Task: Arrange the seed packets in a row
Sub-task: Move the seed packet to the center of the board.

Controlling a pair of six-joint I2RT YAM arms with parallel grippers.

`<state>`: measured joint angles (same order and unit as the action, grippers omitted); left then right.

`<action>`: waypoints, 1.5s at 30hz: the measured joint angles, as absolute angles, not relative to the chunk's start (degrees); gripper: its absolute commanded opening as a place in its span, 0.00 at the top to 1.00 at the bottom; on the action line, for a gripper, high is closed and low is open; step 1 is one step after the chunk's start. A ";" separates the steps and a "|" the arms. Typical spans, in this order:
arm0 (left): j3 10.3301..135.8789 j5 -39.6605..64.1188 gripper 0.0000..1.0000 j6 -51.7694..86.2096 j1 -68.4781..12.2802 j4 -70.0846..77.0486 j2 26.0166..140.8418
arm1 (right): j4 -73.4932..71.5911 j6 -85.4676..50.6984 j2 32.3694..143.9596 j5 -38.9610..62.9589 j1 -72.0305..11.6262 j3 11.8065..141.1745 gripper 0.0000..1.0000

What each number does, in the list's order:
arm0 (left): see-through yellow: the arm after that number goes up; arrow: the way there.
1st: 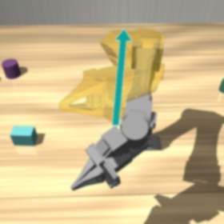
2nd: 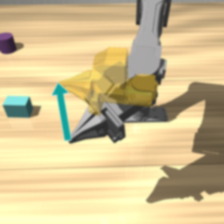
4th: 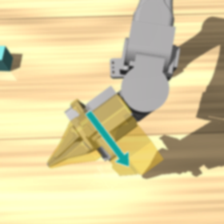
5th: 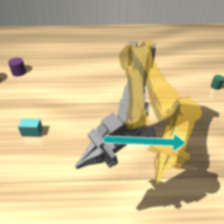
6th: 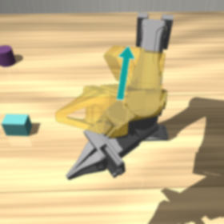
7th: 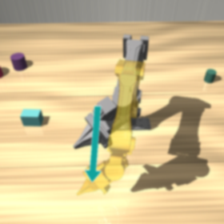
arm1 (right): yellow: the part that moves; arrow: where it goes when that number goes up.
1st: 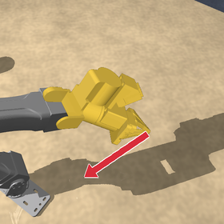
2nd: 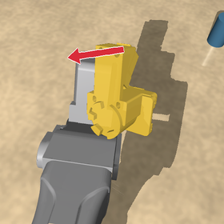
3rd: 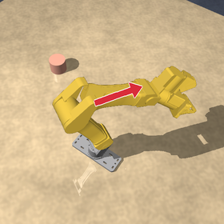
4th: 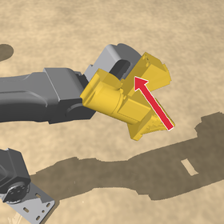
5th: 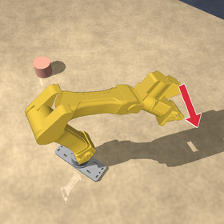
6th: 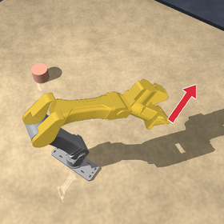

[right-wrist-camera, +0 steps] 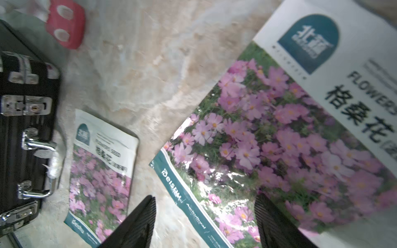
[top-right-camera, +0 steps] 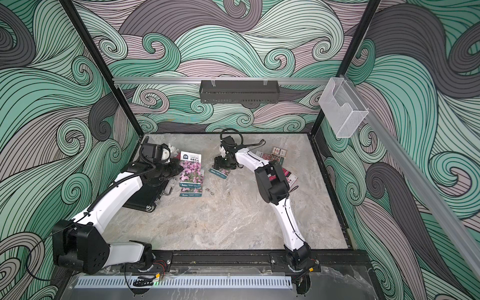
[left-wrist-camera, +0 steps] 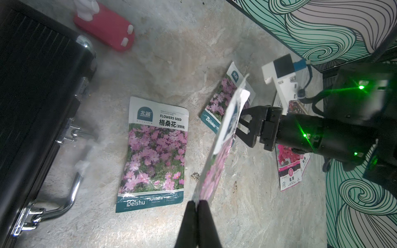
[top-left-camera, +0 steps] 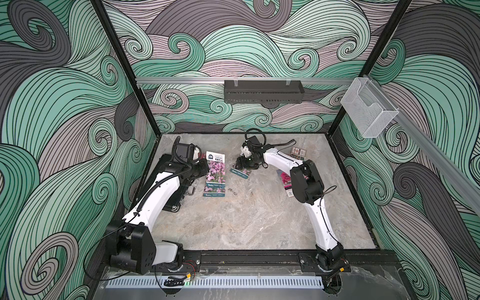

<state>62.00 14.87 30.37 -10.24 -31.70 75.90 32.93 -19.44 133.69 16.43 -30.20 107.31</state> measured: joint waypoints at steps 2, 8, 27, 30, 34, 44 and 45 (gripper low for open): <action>62.00 15.14 1.00 30.37 -10.24 -31.66 75.99 | 34.06 -18.68 131.31 15.64 -28.32 103.72 0.25; 62.00 17.52 1.00 30.26 -10.22 -30.33 78.02 | 38.09 -15.09 125.34 12.19 -23.46 94.91 0.25; 64.18 21.52 1.00 30.61 -12.64 -25.76 86.06 | 39.64 -13.08 111.39 17.93 -22.00 97.89 0.25; 64.84 20.69 1.00 30.46 -12.38 -26.13 86.02 | 38.54 -12.95 116.36 19.84 -23.40 104.01 0.25; 64.84 19.79 1.00 30.22 -11.94 -27.27 85.60 | 37.71 -11.81 124.51 20.45 -25.89 111.46 0.25; 64.79 19.55 1.00 30.02 -11.70 -28.03 83.35 | 41.45 -7.81 136.00 16.58 -30.22 120.46 0.25; 64.77 19.55 1.00 30.04 -11.70 -27.99 83.35 | 42.00 -7.62 136.25 16.23 -30.46 120.44 0.25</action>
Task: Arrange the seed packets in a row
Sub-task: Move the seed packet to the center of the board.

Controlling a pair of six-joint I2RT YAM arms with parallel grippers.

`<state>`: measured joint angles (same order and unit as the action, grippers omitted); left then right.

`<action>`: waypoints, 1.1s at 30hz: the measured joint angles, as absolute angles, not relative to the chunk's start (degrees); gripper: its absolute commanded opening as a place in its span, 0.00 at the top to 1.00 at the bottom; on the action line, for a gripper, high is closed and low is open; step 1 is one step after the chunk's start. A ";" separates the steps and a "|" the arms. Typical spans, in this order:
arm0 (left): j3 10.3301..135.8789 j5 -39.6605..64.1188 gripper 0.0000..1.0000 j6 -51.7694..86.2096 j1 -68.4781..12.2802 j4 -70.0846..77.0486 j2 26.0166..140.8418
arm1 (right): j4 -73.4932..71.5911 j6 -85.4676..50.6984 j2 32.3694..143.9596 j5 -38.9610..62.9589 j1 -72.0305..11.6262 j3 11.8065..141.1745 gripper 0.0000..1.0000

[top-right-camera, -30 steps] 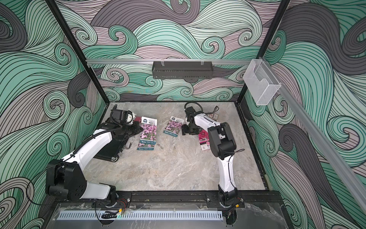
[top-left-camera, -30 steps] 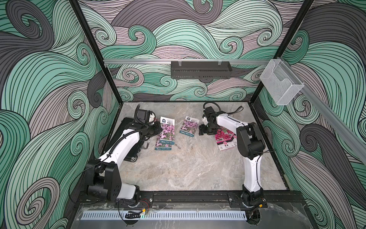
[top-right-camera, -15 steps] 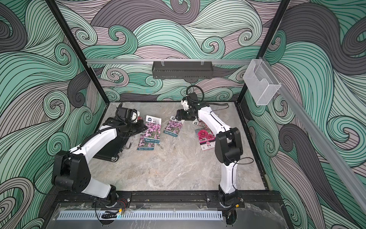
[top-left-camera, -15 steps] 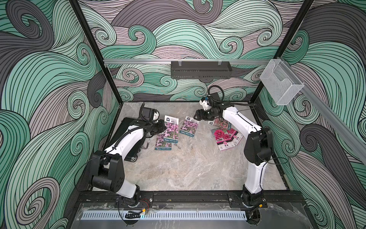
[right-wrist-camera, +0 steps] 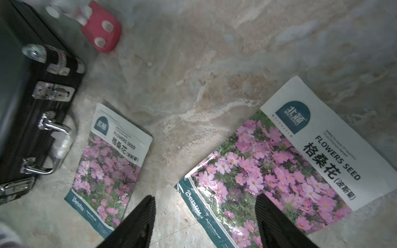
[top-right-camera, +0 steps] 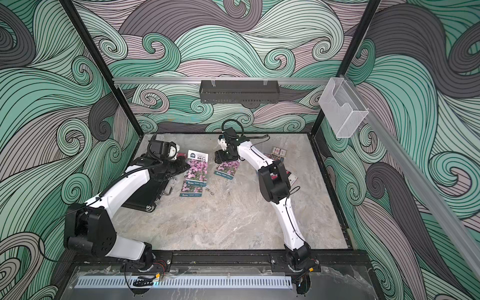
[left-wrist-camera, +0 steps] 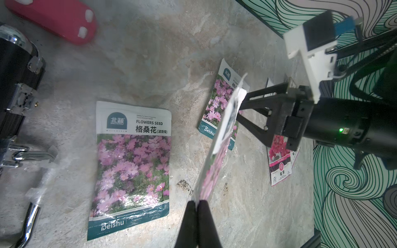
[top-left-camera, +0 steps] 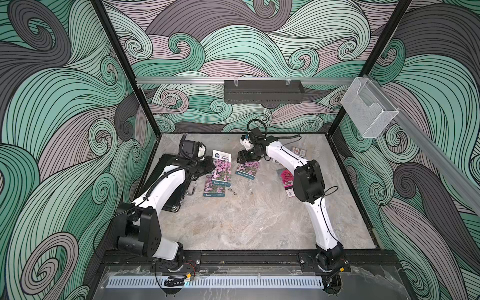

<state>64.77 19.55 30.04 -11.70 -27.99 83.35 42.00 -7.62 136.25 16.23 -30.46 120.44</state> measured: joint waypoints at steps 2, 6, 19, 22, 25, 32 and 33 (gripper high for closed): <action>64.62 19.64 1.00 30.06 -11.70 -27.88 83.35 | 42.96 -7.46 136.73 15.44 -30.96 120.38 0.25; 64.58 19.94 1.00 30.06 -11.70 -27.83 83.35 | 43.79 -7.49 136.92 15.00 -31.55 118.96 0.25; 64.58 20.18 1.00 30.11 -11.70 -27.31 83.57 | 42.24 -5.91 132.18 12.56 -31.59 106.67 0.25; 64.58 20.21 1.00 30.11 -11.70 -27.20 83.81 | 42.46 -5.13 130.34 11.38 -31.62 103.79 0.25; 64.58 20.21 1.00 30.13 -11.70 -27.18 83.94 | 43.79 -4.43 128.90 9.43 -31.64 101.67 0.25; 64.42 20.40 1.00 30.15 -11.70 -26.76 84.47 | 47.11 -3.25 123.83 4.82 -31.38 94.04 0.25; 64.36 20.53 1.00 30.17 -11.70 -26.70 84.68 | 47.62 -3.16 122.78 4.16 -31.31 92.47 0.25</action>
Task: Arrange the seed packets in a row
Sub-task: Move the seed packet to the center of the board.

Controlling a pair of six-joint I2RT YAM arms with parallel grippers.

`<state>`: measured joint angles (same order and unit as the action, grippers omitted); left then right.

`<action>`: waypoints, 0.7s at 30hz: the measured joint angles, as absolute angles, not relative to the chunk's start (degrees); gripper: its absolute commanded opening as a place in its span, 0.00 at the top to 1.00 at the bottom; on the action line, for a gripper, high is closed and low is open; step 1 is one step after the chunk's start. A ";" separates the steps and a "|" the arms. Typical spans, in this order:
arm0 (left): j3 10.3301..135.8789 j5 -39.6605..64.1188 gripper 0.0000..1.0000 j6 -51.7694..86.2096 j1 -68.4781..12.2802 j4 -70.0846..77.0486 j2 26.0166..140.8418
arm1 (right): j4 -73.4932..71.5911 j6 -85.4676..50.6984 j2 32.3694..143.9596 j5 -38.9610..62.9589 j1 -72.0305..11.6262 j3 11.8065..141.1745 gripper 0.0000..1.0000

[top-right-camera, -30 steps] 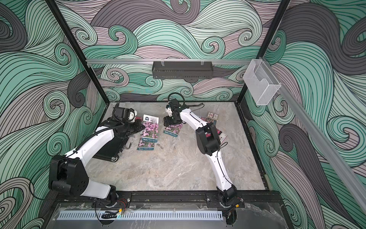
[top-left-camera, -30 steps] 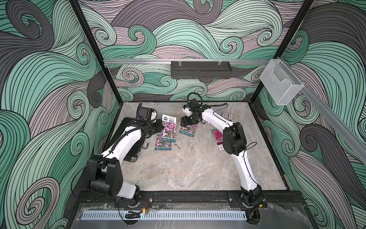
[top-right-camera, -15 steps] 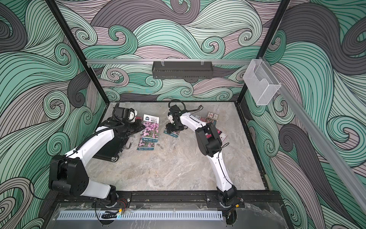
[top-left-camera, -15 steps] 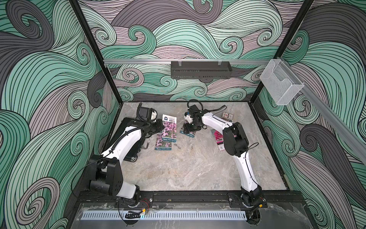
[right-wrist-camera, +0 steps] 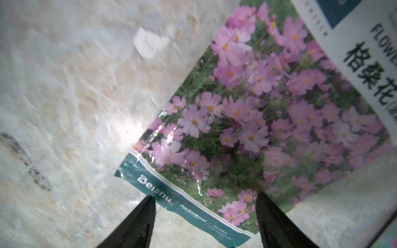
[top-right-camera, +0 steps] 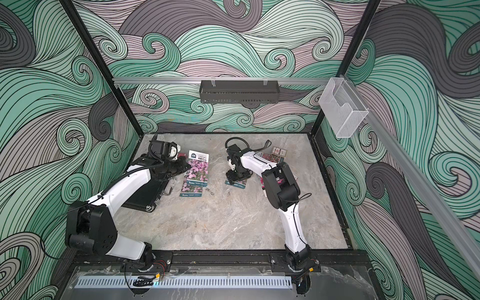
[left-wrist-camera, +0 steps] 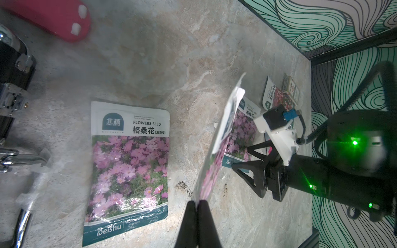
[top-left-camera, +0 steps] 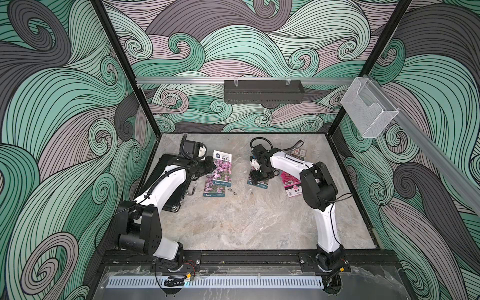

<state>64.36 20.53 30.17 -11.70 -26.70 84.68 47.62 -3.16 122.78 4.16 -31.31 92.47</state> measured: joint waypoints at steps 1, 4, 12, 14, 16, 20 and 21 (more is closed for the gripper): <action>64.31 20.69 1.00 30.22 -11.70 -26.63 84.95 | 48.10 -3.16 121.71 3.53 -31.27 90.78 0.25; 64.20 20.99 1.00 30.46 -11.70 -26.17 85.71 | 49.32 -3.18 118.28 2.22 -30.89 85.65 0.25; 63.92 21.71 1.00 32.10 -13.54 -23.81 89.01 | 49.69 -3.36 103.96 3.55 -28.01 76.55 0.25; 63.83 22.11 1.00 32.97 -14.28 -22.48 90.26 | 47.79 -3.62 99.02 6.37 -27.05 75.44 0.25; 63.57 22.48 1.00 33.98 -14.98 -21.23 91.42 | 45.39 -4.29 94.21 9.76 -25.96 74.89 0.25; 63.57 22.76 1.00 35.46 -16.38 -19.49 93.67 | 41.63 -5.61 89.17 14.87 -24.18 75.00 0.25; 63.57 22.81 1.00 35.79 -16.78 -19.05 94.21 | 40.91 -6.02 88.75 15.94 -23.83 75.00 0.25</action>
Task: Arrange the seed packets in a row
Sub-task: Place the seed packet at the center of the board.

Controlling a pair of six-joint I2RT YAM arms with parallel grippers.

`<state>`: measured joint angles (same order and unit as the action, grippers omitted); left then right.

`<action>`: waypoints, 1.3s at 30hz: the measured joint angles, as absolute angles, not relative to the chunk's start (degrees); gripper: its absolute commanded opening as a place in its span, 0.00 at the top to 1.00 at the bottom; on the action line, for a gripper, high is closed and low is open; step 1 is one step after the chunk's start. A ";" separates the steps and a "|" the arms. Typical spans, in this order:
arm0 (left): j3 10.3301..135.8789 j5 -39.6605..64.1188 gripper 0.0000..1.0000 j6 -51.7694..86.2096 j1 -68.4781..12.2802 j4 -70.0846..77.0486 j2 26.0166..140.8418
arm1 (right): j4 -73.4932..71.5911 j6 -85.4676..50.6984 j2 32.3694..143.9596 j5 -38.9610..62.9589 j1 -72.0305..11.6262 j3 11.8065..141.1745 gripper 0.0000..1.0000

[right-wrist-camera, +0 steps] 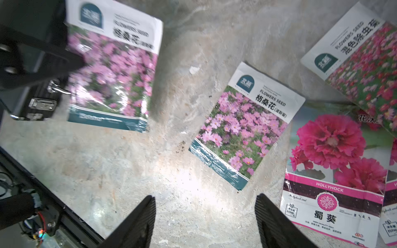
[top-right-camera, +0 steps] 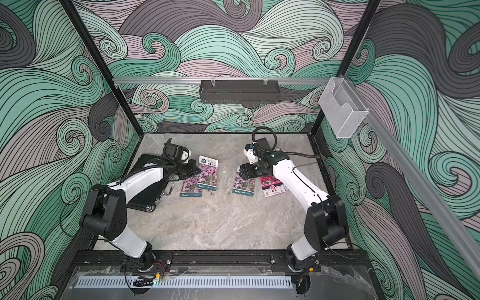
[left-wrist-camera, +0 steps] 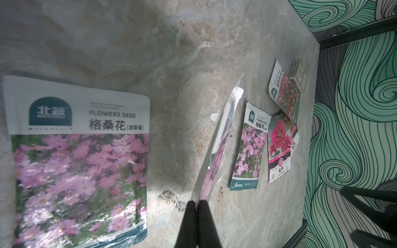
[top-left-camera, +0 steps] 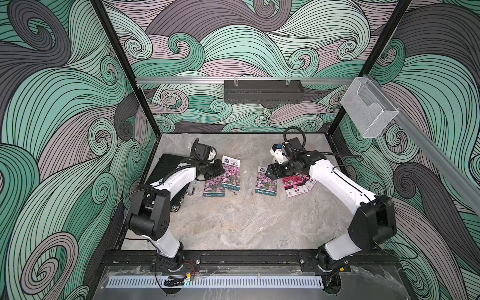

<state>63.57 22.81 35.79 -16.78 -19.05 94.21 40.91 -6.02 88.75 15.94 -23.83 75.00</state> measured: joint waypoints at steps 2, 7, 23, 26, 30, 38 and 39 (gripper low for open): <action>63.57 22.81 1.00 36.56 -17.54 -18.22 95.26 | 40.03 -6.48 88.75 17.72 -23.46 74.98 0.25; 63.57 22.76 1.00 38.37 -19.66 -16.19 97.84 | 37.91 -8.27 88.84 21.12 -23.16 74.08 0.25; 62.06 19.40 0.99 41.80 -22.15 -14.61 102.63 | 33.80 -11.00 88.84 24.14 -23.18 70.35 0.25; 62.11 18.31 0.90 41.54 -22.35 -15.68 103.42 | 33.06 -11.18 88.84 24.34 -23.18 69.93 0.25; 62.63 16.84 0.67 40.38 -22.59 -17.78 103.79 | 32.34 -11.22 88.97 24.47 -23.18 69.63 0.25; 66.39 13.87 0.52 37.67 -22.63 -21.91 103.72 | 31.57 -11.18 90.15 24.05 -23.57 69.60 0.25; 67.33 13.30 0.52 37.10 -22.63 -22.81 103.66 | 31.48 -11.18 90.59 23.81 -23.92 69.63 0.25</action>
<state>67.33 13.30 37.10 -22.63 -22.81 103.66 31.48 -11.18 90.59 23.81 -23.92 69.63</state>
